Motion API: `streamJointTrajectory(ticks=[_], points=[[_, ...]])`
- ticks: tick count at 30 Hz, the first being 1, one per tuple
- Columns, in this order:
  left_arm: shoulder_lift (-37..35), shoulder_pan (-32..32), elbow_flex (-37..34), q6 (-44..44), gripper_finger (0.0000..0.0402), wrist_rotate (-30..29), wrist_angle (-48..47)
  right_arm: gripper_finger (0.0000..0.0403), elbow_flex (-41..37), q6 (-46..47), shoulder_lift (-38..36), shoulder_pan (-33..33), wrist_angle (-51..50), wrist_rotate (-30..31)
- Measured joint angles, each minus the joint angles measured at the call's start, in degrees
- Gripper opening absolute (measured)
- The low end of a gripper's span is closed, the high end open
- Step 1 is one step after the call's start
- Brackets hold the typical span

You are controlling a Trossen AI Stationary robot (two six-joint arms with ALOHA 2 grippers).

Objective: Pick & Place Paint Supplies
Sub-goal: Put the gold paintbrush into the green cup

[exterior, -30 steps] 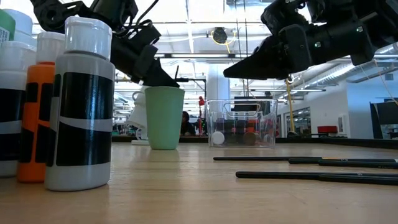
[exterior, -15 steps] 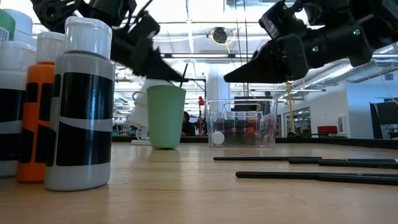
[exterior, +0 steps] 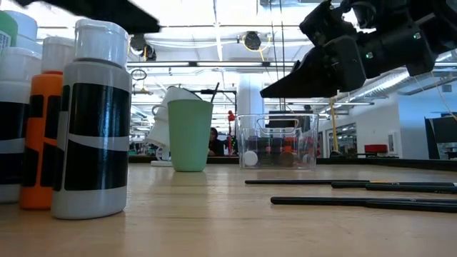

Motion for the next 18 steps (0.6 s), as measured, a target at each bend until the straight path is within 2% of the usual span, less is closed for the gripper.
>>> streamJointTrajectory(ticks=[2,4,5,9,11,13,15,18], points=[[-5.71,-3.01,-5.19,0.70,0.0081,-6.24,3.40,0.0132,0.01,0.93,0.00,0.01,-1.09,-0.03],[-11.08,-4.99,-12.57,2.93,0.0025,-9.29,11.29,0.0132,-0.02,1.61,0.01,0.02,-1.34,-0.08],[-13.28,-5.81,-16.74,4.58,0.0014,-9.46,16.90,0.0132,-0.02,1.60,0.02,0.02,-0.97,-0.05],[-17.78,-6.77,-31.34,7.74,0.0015,-8.36,43.06,0.0131,0.05,2.67,0.01,0.01,-0.37,-0.17],[-18.35,-6.81,-31.06,9.31,0.0005,-7.79,44.56,0.0125,1.37,3.51,-0.19,0.02,-2.99,-0.03],[-18.55,-6.97,-29.98,10.02,0.0005,-8.10,43.19,0.0112,5.53,4.46,-2.71,0.40,-12.90,-0.78],[-17.10,-6.69,-29.80,10.37,0.0010,-8.16,41.38,0.0093,13.64,7.59,-4.46,1.40,-28.69,-1.17],[-15.80,-6.33,-29.83,10.07,0.0005,-8.60,38.21,0.0059,25.44,11.75,-3.96,4.66,-51.05,2.34]])
